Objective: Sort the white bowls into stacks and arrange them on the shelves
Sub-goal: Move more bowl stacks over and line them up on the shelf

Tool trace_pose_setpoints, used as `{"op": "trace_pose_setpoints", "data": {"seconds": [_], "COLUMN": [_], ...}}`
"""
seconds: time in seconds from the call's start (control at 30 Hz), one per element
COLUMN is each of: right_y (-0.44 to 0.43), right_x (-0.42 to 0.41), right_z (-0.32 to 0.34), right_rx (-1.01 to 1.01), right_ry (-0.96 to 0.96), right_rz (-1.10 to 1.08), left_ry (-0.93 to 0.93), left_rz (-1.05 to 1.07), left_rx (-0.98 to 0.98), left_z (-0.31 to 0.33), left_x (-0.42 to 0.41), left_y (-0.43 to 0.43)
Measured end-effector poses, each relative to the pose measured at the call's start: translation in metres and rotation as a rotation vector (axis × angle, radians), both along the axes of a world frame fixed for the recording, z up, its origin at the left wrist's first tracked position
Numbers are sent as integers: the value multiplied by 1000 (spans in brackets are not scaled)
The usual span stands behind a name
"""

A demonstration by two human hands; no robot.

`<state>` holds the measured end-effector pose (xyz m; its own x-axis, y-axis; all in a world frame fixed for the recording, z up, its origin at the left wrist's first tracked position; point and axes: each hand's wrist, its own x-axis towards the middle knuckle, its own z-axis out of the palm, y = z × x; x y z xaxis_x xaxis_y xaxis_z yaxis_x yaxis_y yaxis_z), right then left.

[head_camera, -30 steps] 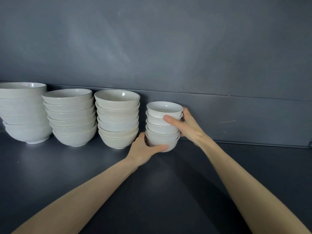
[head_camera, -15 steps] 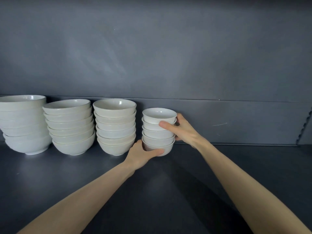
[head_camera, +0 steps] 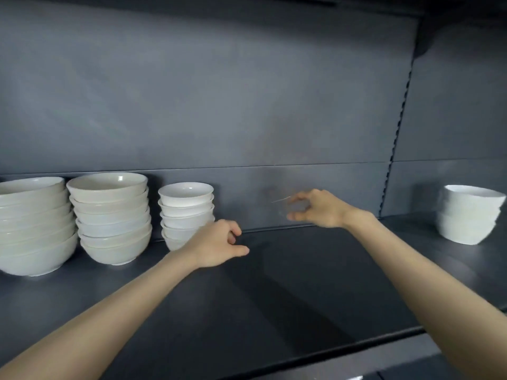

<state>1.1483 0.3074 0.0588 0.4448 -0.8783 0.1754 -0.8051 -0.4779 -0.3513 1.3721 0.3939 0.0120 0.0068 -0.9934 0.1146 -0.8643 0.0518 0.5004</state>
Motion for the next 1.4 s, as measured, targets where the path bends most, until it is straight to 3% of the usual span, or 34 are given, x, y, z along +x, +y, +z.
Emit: {"op": "trace_pose_setpoints", "data": {"seconds": [0.5, 0.87, 1.23, 1.4], "right_y": [40, -10, -106, -140], "right_x": [-309, -434, -471, -478], "right_z": [30, 19, -2, -5], "right_rx": [-162, -139, -95, -42], "right_ry": [79, 0, -48, -209], "right_rz": [-301, -380, -295, -215], "left_ry": [-273, -282, 7, 202], "left_rz": [-289, -345, -286, -253], "left_rx": [-369, -356, -243, -128], "left_z": [52, 45, 3, -13], "left_x": [-297, -417, -455, -467], "left_y": [-37, -99, -198, -228]}}
